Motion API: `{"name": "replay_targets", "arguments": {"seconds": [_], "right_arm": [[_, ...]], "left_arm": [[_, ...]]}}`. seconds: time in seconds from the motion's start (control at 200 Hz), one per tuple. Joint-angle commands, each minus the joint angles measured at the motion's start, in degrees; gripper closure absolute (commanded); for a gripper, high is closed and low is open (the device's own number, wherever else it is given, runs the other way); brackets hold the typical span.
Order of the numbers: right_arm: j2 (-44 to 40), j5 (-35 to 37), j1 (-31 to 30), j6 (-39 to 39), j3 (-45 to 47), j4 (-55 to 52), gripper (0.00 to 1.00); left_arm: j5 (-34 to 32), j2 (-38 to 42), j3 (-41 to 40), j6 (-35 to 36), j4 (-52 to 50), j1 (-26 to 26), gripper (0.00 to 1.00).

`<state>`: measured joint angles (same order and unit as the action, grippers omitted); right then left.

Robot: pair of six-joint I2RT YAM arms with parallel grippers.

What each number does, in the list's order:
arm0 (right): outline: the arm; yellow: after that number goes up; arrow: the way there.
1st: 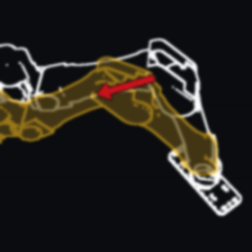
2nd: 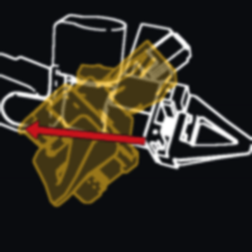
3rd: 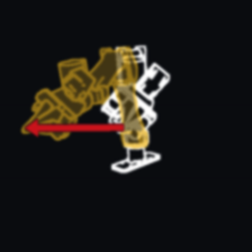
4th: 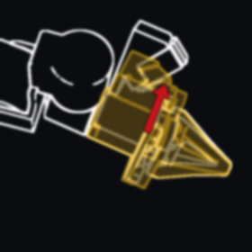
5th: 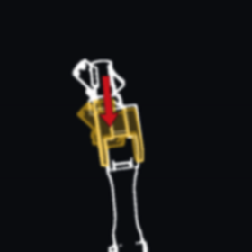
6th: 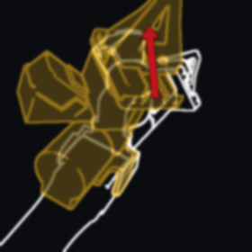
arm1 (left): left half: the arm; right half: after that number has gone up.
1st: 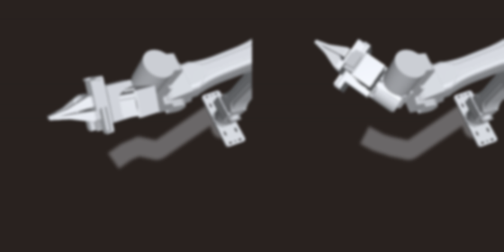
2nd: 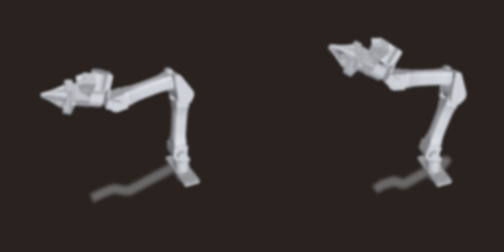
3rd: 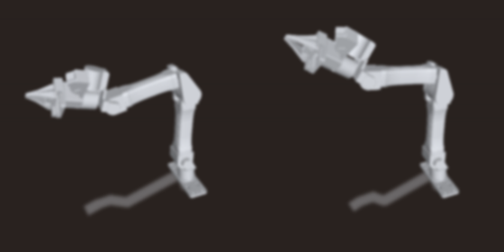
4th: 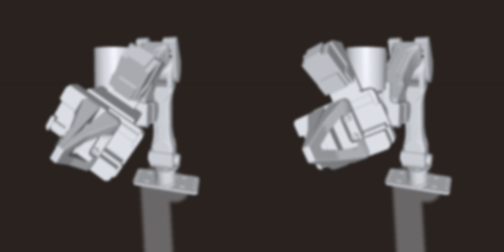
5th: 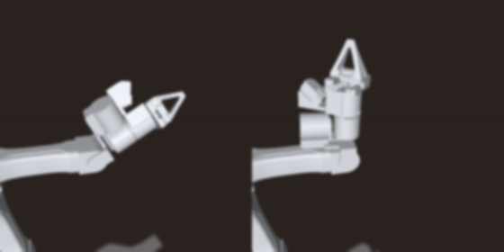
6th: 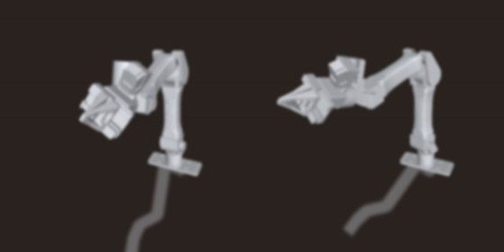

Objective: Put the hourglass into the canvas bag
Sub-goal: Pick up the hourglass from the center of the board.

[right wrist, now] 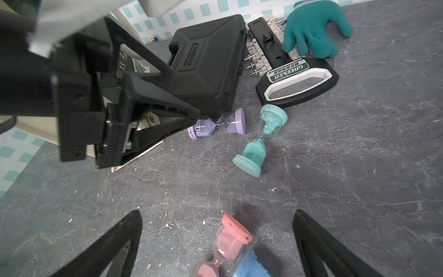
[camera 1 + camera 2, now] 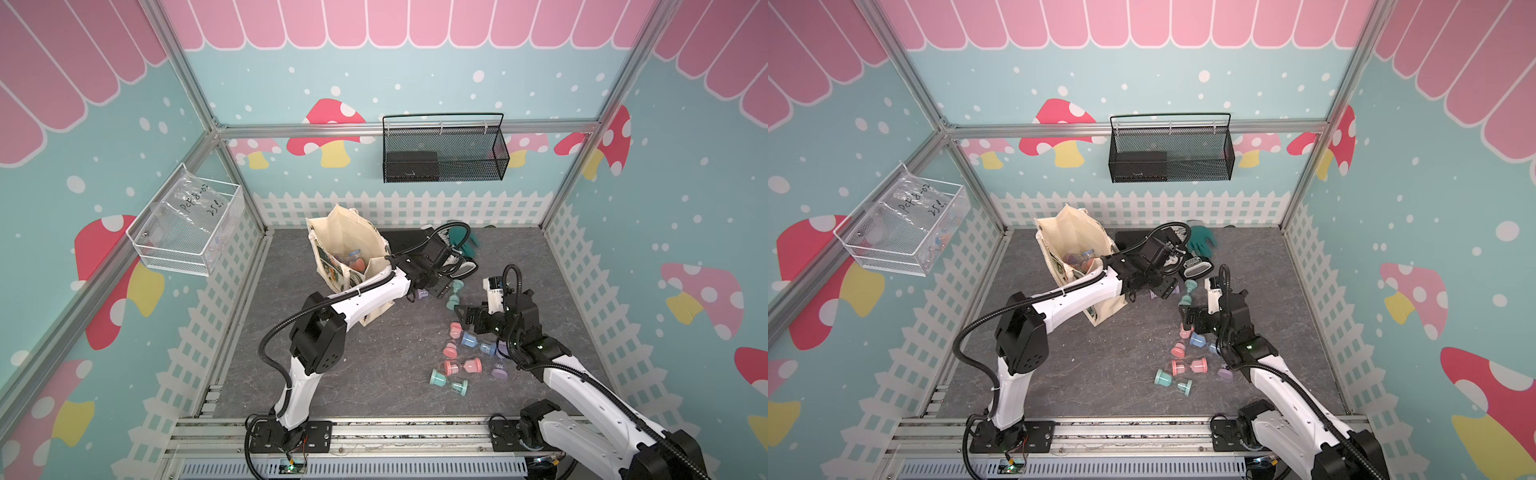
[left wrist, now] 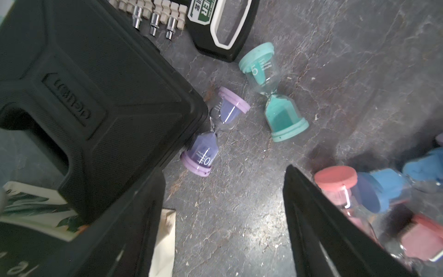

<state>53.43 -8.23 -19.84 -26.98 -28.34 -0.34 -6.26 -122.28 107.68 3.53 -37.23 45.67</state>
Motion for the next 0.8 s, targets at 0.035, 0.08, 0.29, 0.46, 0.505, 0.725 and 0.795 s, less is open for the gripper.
{"name": "replay_targets", "arguments": {"seconds": [0.035, 0.08, 0.29, 0.46, 0.505, 0.725, 0.795], "right_arm": [[-0.87, -1.39, 0.5, -0.96, 1.44, 3.22, 0.0], [-0.74, -1.55, 0.59, -1.05, 1.45, 3.28, 0.0], [-1.22, -1.82, 0.86, -0.88, 2.14, 3.85, 0.01], [-1.4, -2.17, 1.0, -1.21, 2.27, 4.54, 0.0], [-1.4, -2.17, 1.09, -1.4, 2.32, 4.64, 0.0], [-1.4, -2.23, 1.14, -1.65, 2.41, 4.62, 0.0], [-1.23, -2.53, 1.2, -1.84, 2.32, 4.58, 0.0]], "left_arm": [[-0.58, -3.92, 3.13, 1.57, -2.3, -0.79, 0.24], [-0.48, -4.97, 3.47, 1.35, -2.33, -1.08, 0.24], [-0.45, -7.67, 3.47, 0.01, -2.26, -2.32, 0.24], [-1.29, -9.76, 3.94, 0.73, -2.0, -2.59, 0.23], [-1.46, -10.35, 4.21, 0.69, -2.11, -2.77, 0.23], [-0.3, -11.67, 3.27, -0.19, -2.31, -3.83, 0.23], [0.55, -11.67, 2.54, -0.65, -2.18, -3.83, 0.23]]}}
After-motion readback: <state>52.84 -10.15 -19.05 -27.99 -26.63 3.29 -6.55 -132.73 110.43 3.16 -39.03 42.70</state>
